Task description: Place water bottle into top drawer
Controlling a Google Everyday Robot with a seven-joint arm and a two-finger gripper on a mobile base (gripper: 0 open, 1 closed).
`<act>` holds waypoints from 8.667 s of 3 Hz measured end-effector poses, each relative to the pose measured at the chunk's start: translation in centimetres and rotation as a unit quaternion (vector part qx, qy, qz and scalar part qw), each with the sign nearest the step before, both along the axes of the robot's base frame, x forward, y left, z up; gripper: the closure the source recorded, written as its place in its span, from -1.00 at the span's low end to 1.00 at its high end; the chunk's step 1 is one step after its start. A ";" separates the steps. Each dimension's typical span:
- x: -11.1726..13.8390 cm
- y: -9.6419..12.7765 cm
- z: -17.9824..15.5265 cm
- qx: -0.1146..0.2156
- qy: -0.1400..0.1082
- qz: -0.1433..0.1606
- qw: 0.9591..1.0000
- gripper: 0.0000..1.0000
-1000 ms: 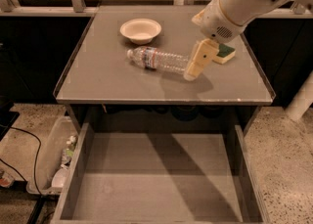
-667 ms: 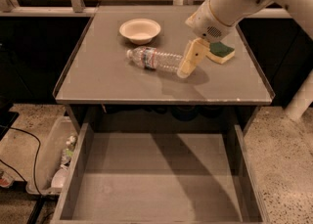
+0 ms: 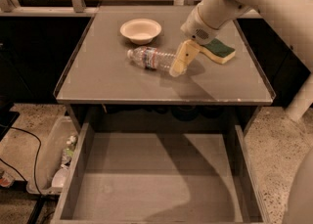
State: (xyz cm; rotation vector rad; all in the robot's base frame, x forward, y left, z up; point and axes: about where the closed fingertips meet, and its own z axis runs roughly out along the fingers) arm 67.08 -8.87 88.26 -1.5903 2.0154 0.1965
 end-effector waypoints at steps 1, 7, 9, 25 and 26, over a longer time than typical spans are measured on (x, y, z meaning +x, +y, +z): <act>0.6 0.6 -1.6 0.008 0.019 -0.013 1.000 -1.00; 0.0 1.2 -3.3 0.007 0.038 -0.018 0.999 1.00; -5.4 -0.6 -2.0 0.022 0.021 -0.007 1.000 1.00; -20.3 -1.5 -25.1 0.097 0.033 -0.084 0.991 -0.28; -20.3 -1.5 -25.1 0.097 0.033 -0.084 0.991 -0.78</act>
Offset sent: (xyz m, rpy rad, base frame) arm 0.0054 0.0160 -0.0415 0.0383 0.1101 -0.0686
